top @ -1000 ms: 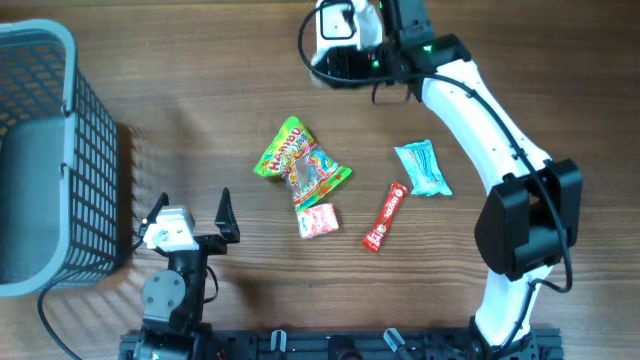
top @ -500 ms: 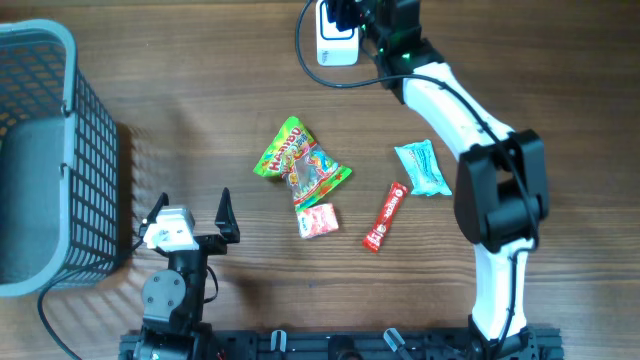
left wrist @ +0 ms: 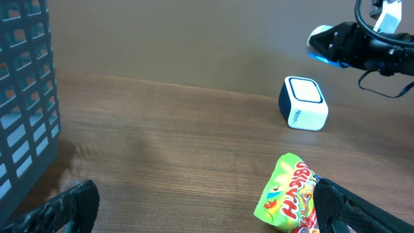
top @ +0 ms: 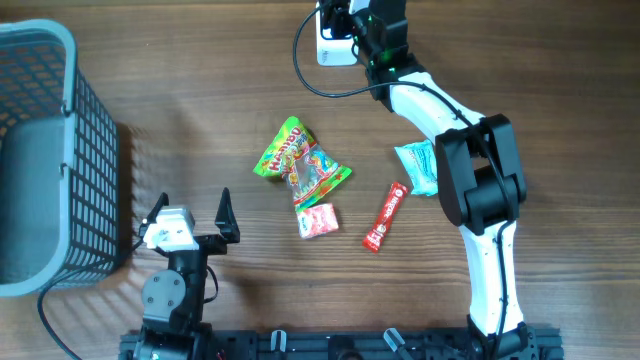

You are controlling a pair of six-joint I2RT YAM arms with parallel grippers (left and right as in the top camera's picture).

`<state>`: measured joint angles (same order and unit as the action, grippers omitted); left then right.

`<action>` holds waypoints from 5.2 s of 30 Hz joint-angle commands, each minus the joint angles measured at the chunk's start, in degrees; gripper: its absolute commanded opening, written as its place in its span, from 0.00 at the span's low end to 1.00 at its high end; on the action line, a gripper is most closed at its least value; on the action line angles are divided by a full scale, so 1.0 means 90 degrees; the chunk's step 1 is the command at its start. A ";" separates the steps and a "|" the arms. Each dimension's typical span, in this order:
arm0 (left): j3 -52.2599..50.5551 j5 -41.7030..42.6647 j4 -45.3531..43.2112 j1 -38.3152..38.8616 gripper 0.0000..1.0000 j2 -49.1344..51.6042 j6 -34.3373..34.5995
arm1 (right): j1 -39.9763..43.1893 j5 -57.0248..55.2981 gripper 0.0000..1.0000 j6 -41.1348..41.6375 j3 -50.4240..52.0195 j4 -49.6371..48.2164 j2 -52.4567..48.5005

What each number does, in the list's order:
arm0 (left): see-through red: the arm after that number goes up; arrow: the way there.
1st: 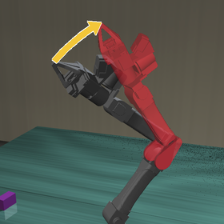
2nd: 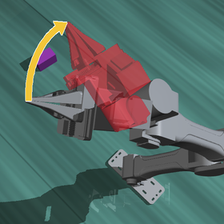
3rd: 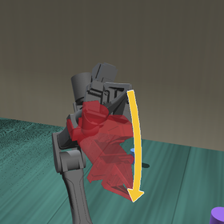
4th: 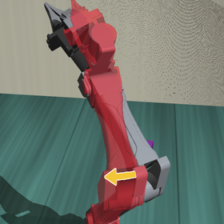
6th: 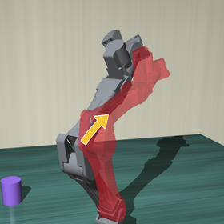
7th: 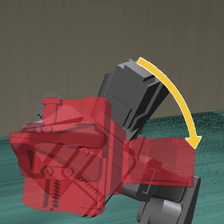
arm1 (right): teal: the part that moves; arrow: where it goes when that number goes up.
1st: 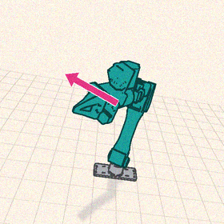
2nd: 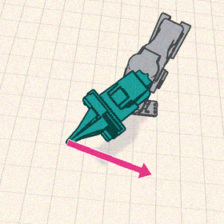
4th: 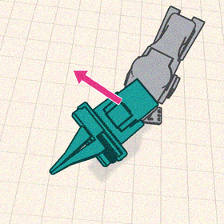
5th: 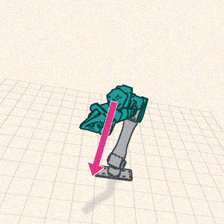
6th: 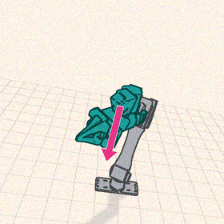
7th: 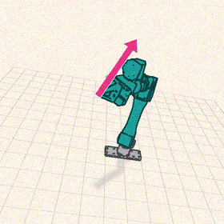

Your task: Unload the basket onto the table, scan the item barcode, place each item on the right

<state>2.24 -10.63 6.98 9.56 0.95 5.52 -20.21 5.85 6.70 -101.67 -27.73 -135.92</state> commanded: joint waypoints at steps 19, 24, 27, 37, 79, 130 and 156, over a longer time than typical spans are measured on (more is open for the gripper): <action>-0.0022 -0.0058 -0.0005 -0.0041 1.00 -0.0002 0.0085 | 0.4422 -0.2055 0.68 -0.1673 0.0384 0.6489 0.2725; -0.0022 -0.0058 -0.0002 -0.0041 1.00 -0.0002 0.0085 | 0.5833 -0.0818 0.71 -0.1195 0.0967 0.6205 0.2319; -0.0022 -0.0058 -0.0005 -0.0041 1.00 -0.0002 0.0085 | 0.6224 -0.0782 0.71 -0.1078 0.1243 0.6071 0.1960; -0.0022 -0.0058 -0.0005 -0.0041 1.00 -0.0002 0.0085 | 0.6557 0.0126 1.00 -0.0129 0.1421 0.6076 0.1358; -0.0022 -0.0058 -0.0005 -0.0041 1.00 -0.0002 0.0085 | -0.0279 -0.0192 1.00 0.2239 0.1438 0.8429 0.4544; -0.0022 -0.0058 -0.0005 -0.0041 1.00 -0.0002 0.0085 | -0.0321 0.7215 0.04 0.0952 -0.0119 1.1990 0.1865; -0.0022 -0.0058 -0.0005 -0.0041 1.00 -0.0002 0.0085 | -0.0197 -0.1093 0.05 -0.1520 -0.0529 0.2334 0.0520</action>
<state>2.22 -10.63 6.94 9.56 1.17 5.52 -20.69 0.95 -0.78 -105.54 -4.69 -126.78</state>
